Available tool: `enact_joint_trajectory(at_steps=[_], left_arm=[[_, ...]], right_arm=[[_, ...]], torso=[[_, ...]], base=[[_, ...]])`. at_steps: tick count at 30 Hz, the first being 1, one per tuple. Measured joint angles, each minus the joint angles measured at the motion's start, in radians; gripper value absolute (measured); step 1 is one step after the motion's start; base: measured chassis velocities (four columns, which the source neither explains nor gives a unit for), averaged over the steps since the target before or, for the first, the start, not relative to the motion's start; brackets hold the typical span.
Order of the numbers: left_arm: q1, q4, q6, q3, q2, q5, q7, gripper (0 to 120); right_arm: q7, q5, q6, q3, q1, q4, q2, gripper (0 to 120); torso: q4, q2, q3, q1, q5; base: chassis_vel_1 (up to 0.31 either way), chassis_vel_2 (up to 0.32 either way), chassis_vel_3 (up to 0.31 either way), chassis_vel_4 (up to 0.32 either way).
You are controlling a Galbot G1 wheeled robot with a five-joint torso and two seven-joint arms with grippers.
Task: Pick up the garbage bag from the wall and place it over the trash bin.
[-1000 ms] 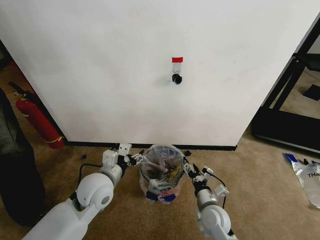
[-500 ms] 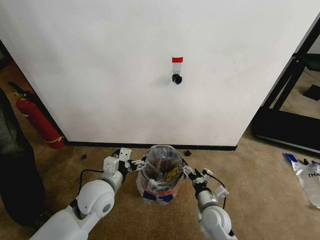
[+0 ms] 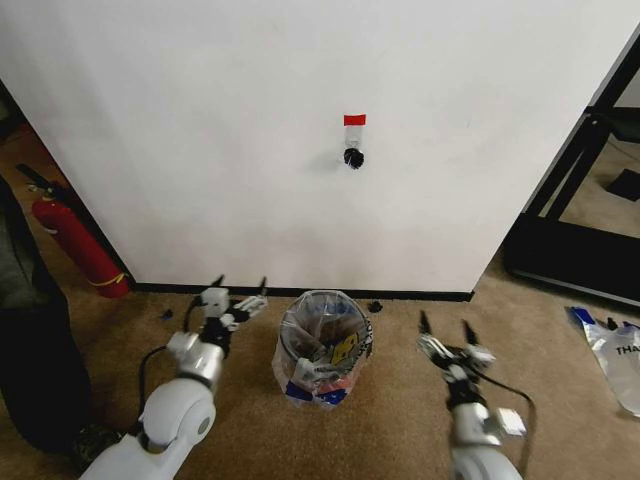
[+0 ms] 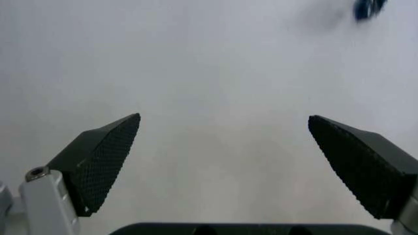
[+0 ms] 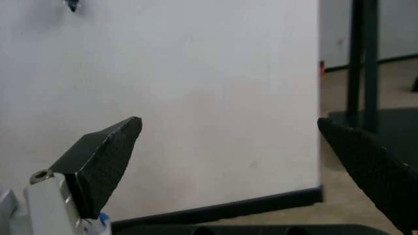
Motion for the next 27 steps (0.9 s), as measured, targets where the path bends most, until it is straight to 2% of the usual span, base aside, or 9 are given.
enact_joint_trajectory(at_steps=[1,2,6,10,17,27], left_arm=[[0.039,-0.008,-0.037,-0.025,-0.01,0.003,0.008,100],[0.039,-0.008,-0.037,-0.025,-0.01,0.003,0.008,100],[0.173,-0.058,-0.11,-0.089,-0.035,0.019,0.016,100],[0.261,-0.098,-0.129,-0.108,-0.051,0.051,0.017,100],[0.31,-0.124,-0.148,-0.116,-0.033,0.09,0.012,100],[0.293,-0.145,-0.112,-0.116,-0.047,0.083,-0.001,100]], right_arm=[[0.002,-0.017,0.019,0.012,-0.033,0.02,0.007,100],[0.002,-0.017,0.019,0.012,-0.033,0.02,0.007,100],[0.027,-0.119,0.048,0.025,-0.118,0.078,0.025,100],[0.031,-0.161,0.056,0.012,-0.144,0.123,0.029,100],[0.027,-0.189,0.015,-0.004,-0.134,0.223,0.005,100],[0.028,-0.209,-0.012,-0.009,-0.076,0.275,-0.006,100]], torso=[[0.0,0.0,0.0,0.0,-0.0001],[0.0,0.0,0.0,0.0,-0.0001],[0.0004,0.0,0.0,0.0,0.0],[0.0006,0.0,0.0,0.0,0.0002],[0.0004,0.0,0.0,0.0,0.0001],[0.0004,0.0,0.0,0.0,0.0001]], base=[[0.0,0.0,0.0,0.0],[0.0,0.0,0.0,0.0],[0.0,0.0,0.0,0.0],[0.0,0.0,0.0,0.0],[0.0,0.0,0.0,0.0],[0.0,0.0,0.0,0.0]])
